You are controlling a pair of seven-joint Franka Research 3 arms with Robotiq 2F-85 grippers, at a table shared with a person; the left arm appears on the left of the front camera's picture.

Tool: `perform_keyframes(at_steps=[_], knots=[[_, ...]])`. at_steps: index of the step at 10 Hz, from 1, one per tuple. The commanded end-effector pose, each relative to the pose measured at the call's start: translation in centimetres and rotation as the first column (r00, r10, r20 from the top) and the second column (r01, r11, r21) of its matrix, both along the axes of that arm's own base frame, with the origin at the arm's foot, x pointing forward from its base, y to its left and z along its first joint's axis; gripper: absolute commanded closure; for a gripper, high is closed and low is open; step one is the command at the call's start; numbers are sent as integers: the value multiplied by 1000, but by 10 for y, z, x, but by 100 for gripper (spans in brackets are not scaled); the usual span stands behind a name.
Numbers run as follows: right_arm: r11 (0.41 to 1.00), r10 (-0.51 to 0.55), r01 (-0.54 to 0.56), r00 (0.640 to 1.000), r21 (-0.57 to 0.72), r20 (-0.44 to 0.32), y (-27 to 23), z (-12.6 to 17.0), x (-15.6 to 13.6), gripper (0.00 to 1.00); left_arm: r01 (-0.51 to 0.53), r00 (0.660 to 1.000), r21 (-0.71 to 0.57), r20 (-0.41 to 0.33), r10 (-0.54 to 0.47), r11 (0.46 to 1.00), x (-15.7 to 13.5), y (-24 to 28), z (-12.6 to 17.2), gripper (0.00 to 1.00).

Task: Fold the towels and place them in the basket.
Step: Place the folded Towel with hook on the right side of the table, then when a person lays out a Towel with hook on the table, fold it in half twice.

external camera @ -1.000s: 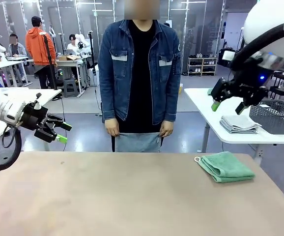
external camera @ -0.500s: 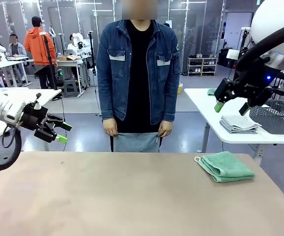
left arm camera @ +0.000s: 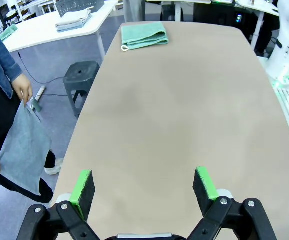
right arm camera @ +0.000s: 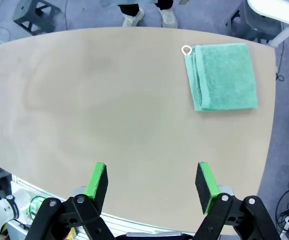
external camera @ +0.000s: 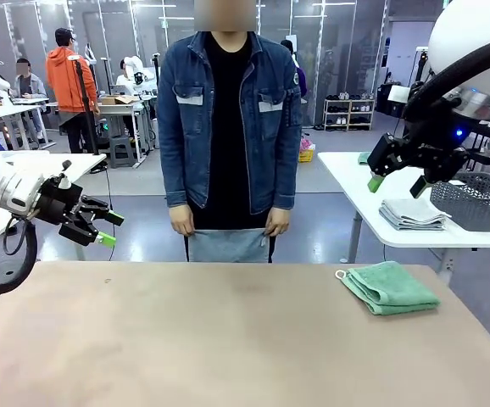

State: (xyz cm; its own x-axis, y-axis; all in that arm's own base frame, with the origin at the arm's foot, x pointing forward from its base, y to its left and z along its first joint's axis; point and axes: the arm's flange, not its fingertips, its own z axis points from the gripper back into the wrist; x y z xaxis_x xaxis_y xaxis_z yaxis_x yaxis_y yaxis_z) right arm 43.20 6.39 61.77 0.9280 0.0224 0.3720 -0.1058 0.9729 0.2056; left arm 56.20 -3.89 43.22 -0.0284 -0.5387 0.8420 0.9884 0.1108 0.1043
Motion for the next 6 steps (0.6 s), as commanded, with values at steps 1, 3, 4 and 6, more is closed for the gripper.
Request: perform_keyframes(at_steps=[1, 3, 4, 6], knots=[[1000, 0, 0, 1000, 4, 6, 1, 2, 1, 12, 6, 1000, -2, 2, -6, 1000, -2, -1, 1, 0], [1000, 0, 0, 1000, 4, 6, 1, 2, 1, 12, 6, 1000, -2, 2, -6, 1000, -2, -1, 1, 0], [1000, 0, 0, 1000, 4, 6, 1, 2, 1, 12, 6, 1000, -2, 2, -6, 1000, -2, -1, 1, 0], [1000, 0, 0, 1000, 4, 6, 1, 2, 1, 12, 6, 1000, -2, 2, -6, 1000, -2, -1, 1, 0]])
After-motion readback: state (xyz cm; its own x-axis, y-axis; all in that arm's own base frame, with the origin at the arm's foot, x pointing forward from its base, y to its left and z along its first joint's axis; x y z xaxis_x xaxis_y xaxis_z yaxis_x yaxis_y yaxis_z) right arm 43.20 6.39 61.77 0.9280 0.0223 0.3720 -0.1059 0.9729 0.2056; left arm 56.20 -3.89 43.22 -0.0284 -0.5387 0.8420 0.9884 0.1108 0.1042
